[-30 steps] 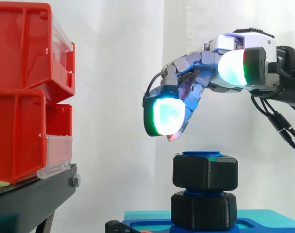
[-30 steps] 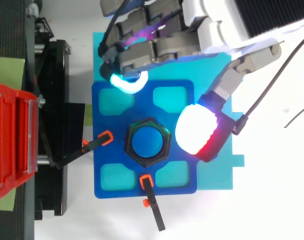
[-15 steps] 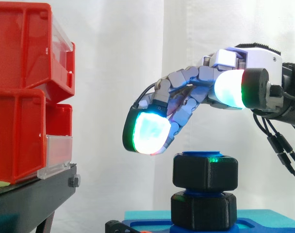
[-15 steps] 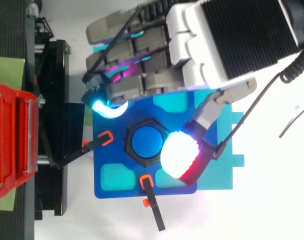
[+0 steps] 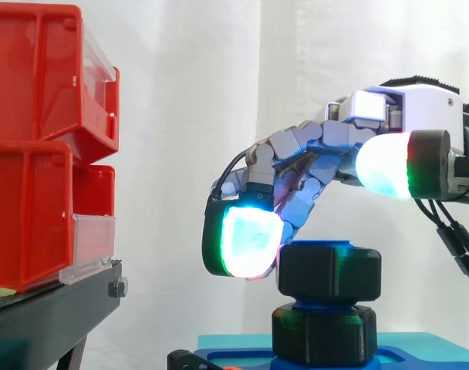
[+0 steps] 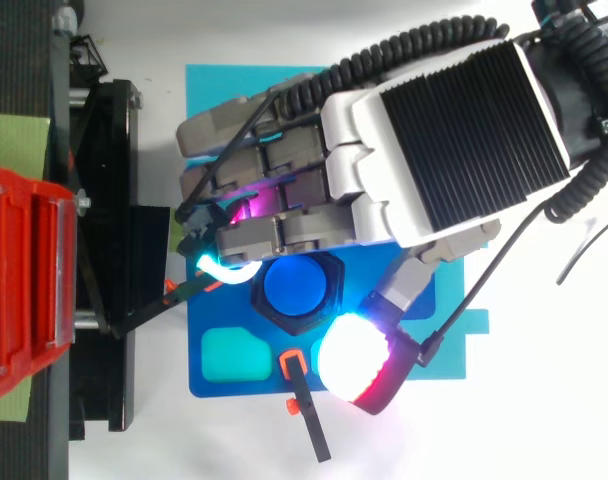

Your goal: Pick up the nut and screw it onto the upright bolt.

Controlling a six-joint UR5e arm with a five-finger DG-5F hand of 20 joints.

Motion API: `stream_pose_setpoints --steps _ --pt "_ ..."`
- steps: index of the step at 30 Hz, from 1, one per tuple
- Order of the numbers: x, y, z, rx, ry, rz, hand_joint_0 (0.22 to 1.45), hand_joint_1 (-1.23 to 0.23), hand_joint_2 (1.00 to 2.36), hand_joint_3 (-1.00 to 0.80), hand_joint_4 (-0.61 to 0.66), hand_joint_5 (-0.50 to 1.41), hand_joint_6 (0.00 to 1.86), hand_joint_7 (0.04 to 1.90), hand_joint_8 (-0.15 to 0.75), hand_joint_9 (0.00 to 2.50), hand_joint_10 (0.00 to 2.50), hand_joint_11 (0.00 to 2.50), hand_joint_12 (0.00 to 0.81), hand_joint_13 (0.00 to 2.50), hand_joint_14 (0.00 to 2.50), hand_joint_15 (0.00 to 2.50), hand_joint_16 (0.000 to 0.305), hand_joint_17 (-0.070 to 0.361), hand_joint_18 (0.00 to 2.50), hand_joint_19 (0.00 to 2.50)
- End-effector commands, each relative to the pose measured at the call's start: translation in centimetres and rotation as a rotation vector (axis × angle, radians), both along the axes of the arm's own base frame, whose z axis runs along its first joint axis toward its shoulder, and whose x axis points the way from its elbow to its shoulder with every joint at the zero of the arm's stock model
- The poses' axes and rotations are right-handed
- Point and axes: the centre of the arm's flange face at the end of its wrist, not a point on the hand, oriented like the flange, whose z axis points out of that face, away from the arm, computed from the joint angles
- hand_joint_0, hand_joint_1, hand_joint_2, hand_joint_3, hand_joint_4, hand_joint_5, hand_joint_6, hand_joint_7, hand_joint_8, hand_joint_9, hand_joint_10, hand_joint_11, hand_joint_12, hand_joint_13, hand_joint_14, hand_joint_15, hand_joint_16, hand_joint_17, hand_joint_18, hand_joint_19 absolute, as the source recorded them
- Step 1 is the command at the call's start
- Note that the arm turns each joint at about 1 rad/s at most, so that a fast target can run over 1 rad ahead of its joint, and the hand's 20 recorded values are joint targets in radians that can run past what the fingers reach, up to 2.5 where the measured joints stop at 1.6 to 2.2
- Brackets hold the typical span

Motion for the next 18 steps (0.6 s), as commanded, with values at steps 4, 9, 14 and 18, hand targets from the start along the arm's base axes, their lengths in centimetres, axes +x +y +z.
stream_pose_setpoints --steps 4,9,14,18 --pt "-0.1 0.4 -0.1 -0.001 0.011 0.004 0.52 -0.13 1.00 -0.50 0.17 0.01 0.50 1.29 0.248 1.01 0.00 0.00 0.251 0.59 0.00 0.00 0.028 0.064 0.32 0.09" --pt "-0.1 0.3 -0.2 -0.002 0.014 0.005 0.53 -0.14 1.00 -0.50 0.16 0.04 0.50 1.40 0.251 1.05 0.00 0.00 0.248 0.62 0.00 0.00 0.028 0.063 0.35 0.09" --pt "-0.2 -0.4 -0.2 -0.006 0.011 -0.003 0.53 -0.14 1.00 -0.50 0.16 0.04 0.52 1.41 0.254 1.08 0.00 0.00 0.244 0.64 0.00 0.00 0.027 0.061 0.37 0.09" --pt "-0.3 -0.8 -0.2 -0.010 0.009 -0.005 0.53 -0.15 1.00 -0.50 0.15 0.04 0.55 1.34 0.254 1.09 0.00 0.00 0.240 0.65 0.00 0.00 0.026 0.059 0.39 0.10"
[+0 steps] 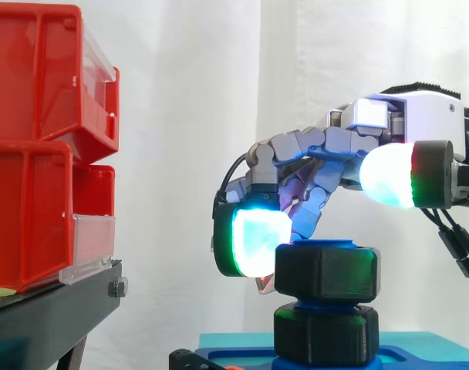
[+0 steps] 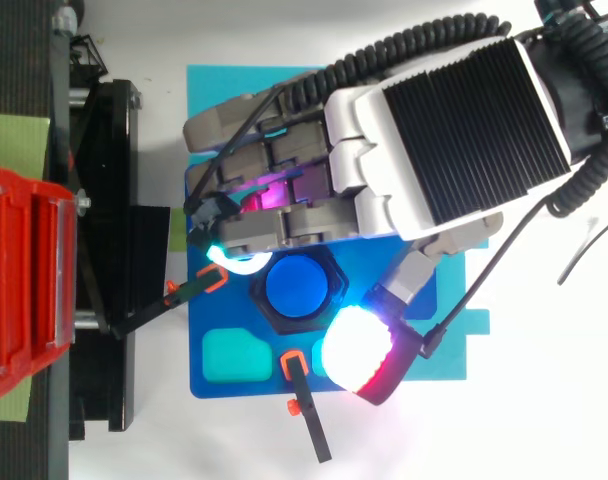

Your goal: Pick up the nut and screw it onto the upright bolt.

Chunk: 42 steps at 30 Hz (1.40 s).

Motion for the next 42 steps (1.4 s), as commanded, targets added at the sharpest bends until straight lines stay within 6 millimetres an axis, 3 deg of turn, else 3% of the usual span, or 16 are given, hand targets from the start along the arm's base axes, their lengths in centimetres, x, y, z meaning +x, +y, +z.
stream_pose_setpoints --steps 1,20,24,39,42 --pt "-0.1 -0.5 0.0 -0.004 -0.002 -0.003 0.53 -0.15 1.00 -0.50 0.15 0.04 0.55 1.34 0.251 1.09 0.00 0.00 0.239 0.66 0.00 0.00 0.026 0.059 0.39 0.09" --pt "-0.4 -1.8 0.1 -0.009 -0.001 0.002 0.54 -0.21 1.00 -0.50 0.12 0.04 0.64 1.16 0.251 1.23 0.00 0.00 0.215 0.72 0.00 0.00 0.023 0.052 0.45 0.11" --pt "-0.3 -2.5 1.4 -0.015 -0.016 0.010 0.54 -0.21 1.00 -0.50 0.11 0.05 0.64 1.16 0.244 1.26 0.00 0.00 0.211 0.74 0.00 0.00 0.022 0.050 0.47 0.12" --pt "-0.4 -3.8 2.6 -0.038 -0.015 0.001 0.54 -0.21 1.00 -0.50 0.12 0.06 0.63 1.21 0.207 1.35 0.00 0.00 0.193 0.79 0.00 0.00 0.020 0.045 0.53 0.14" --pt "-0.4 -4.2 3.3 -0.039 -0.015 0.004 0.53 -0.19 1.00 -0.50 0.17 0.05 0.50 1.41 0.234 1.28 0.00 0.00 0.215 0.75 0.00 0.00 0.023 0.052 0.49 0.13"
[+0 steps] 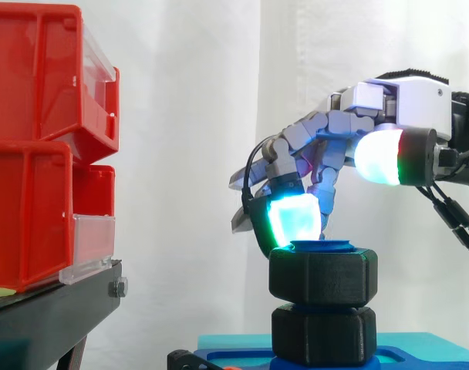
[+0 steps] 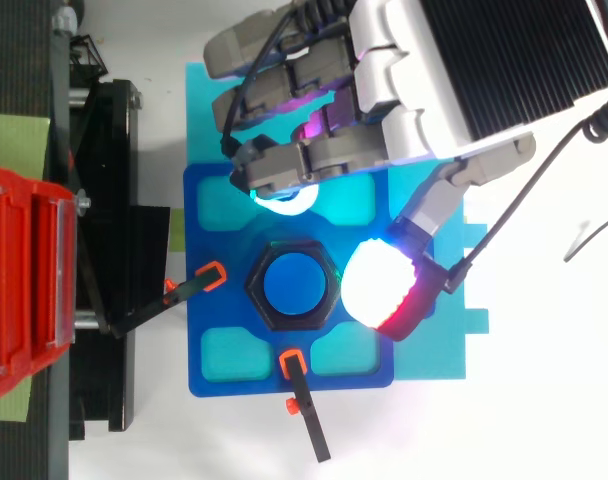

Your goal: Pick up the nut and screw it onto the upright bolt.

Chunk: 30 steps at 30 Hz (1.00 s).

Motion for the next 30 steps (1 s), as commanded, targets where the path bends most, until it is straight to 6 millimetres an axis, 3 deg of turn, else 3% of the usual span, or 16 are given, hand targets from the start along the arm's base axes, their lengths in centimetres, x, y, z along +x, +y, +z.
stream_pose_setpoints --steps 1,11,18,24,30 --pt "0.1 -0.3 1.0 -0.002 -0.001 0.003 0.53 -0.19 1.00 -0.50 0.16 0.05 0.50 1.41 0.235 1.27 0.00 0.00 0.216 0.74 0.00 0.00 0.023 0.052 0.49 0.13" --pt "0.7 0.6 1.8 0.003 -0.030 0.013 0.52 -0.16 1.00 -0.50 0.23 -0.03 0.51 1.10 0.233 1.12 0.00 0.00 0.243 0.65 0.00 0.00 0.028 0.062 0.40 0.11" --pt "0.7 3.1 -1.2 0.032 -0.002 -0.007 0.52 -0.15 1.00 -0.50 0.26 -0.06 0.50 0.85 0.220 1.05 0.00 0.00 0.251 0.60 0.00 0.00 0.029 0.065 0.35 0.09" --pt "0.8 4.2 -1.6 0.044 0.008 0.007 0.51 -0.14 1.00 -0.50 0.24 -0.07 0.50 0.77 0.191 0.95 0.00 0.00 0.258 0.51 0.00 0.00 0.030 0.067 0.24 0.03" --pt "0.7 4.5 -2.2 0.043 0.009 0.010 0.51 -0.13 1.00 -0.50 0.24 -0.07 0.50 0.80 0.207 0.93 0.00 0.00 0.265 0.49 0.00 0.00 0.030 0.067 0.22 0.02"
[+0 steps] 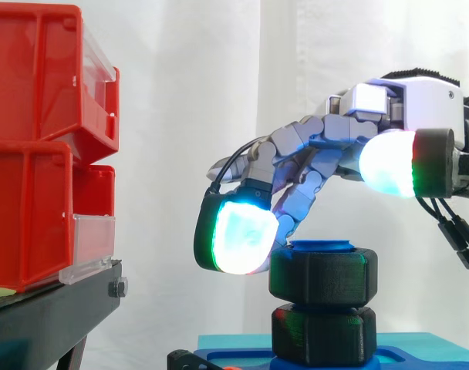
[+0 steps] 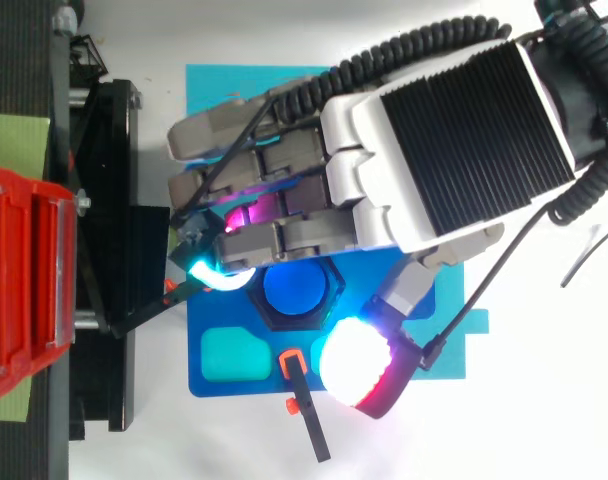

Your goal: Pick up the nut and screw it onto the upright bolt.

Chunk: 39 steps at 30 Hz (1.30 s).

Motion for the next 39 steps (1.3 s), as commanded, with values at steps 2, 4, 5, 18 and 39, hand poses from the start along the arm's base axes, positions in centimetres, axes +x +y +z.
stream_pose_setpoints --steps 2,4,5,18,39 --pt "0.0 0.2 -0.2 -0.001 0.000 0.002 0.51 -0.14 1.00 -0.50 0.25 -0.06 0.50 0.82 0.211 0.92 0.00 0.00 0.266 0.49 0.00 0.00 0.030 0.067 0.22 0.02" --pt "0.0 0.3 -0.2 -0.001 0.000 0.003 0.51 -0.14 1.00 -0.50 0.26 -0.06 0.50 0.87 0.219 0.93 0.00 0.00 0.268 0.49 0.00 0.00 0.030 0.067 0.21 0.02" --pt "-0.1 0.3 -0.6 0.000 0.006 0.001 0.51 -0.14 1.00 -0.50 0.27 -0.05 0.50 0.91 0.222 0.94 0.00 0.00 0.270 0.49 0.00 0.00 0.030 0.067 0.21 0.02" --pt "-0.2 -0.2 -0.6 -0.001 -0.001 -0.002 0.53 -0.15 1.00 -0.50 0.19 -0.01 0.51 1.23 0.247 0.98 0.00 0.00 0.270 0.53 0.00 0.00 0.029 0.066 0.24 0.03" --pt "-0.7 -1.9 -0.8 -0.012 0.008 0.001 0.53 -0.17 1.00 -0.50 0.18 0.03 0.50 1.43 0.257 1.06 0.00 0.00 0.259 0.60 0.00 0.00 0.028 0.064 0.31 0.05"
